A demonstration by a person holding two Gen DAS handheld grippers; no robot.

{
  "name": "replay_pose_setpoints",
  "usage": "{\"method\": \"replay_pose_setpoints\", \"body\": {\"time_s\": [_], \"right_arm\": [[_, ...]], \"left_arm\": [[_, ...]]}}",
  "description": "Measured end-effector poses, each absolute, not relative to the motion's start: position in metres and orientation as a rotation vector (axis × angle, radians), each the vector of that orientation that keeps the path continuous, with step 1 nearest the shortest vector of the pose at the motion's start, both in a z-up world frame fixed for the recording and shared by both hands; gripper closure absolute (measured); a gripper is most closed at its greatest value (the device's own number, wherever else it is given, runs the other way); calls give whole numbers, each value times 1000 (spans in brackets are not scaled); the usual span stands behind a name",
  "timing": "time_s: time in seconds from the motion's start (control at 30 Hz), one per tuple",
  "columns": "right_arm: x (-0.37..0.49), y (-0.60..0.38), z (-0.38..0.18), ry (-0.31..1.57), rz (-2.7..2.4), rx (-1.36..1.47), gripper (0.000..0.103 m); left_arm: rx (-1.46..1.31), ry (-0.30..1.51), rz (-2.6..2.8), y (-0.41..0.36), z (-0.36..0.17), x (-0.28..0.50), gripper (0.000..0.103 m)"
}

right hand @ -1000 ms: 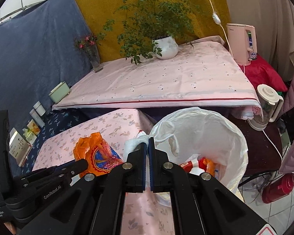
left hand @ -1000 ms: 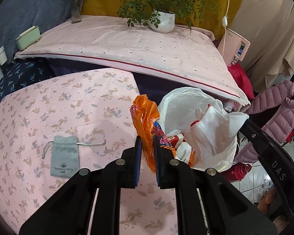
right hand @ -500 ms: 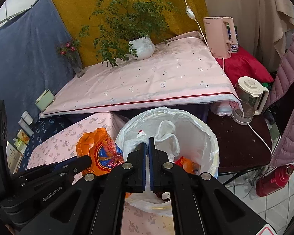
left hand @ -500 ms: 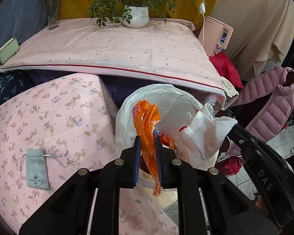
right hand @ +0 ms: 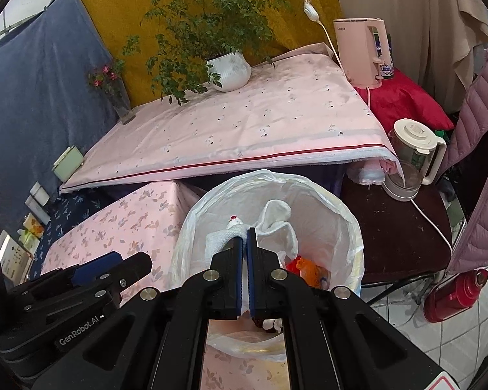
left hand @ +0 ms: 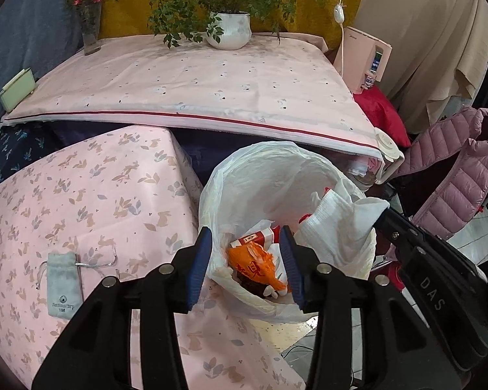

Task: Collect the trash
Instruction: 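Open the left gripper over the bin while the right gripper releases the tissue inside, then move both open grippers back over the grey drawstring pouch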

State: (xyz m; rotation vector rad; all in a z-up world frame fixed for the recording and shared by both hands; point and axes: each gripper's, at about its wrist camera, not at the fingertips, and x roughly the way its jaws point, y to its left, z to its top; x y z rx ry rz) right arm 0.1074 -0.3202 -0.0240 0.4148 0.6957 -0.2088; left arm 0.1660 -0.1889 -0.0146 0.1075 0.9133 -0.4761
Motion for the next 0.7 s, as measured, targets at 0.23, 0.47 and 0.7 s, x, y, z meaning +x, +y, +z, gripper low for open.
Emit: {"method": "replay_pose_setpoints", "body": {"time_s": [0.23, 0.47, 0.7], "right_arm": [[116, -312, -27, 711, -210, 403, 97], [121, -304, -27, 718, -209, 392, 90], [124, -285, -24, 721, -189, 356, 82]], "left_arm": [[94, 917, -451, -175, -18, 170, 58], [73, 928, -425, -159, -24, 173, 55], [49, 936, -397, -140, -30, 176, 54]]}}
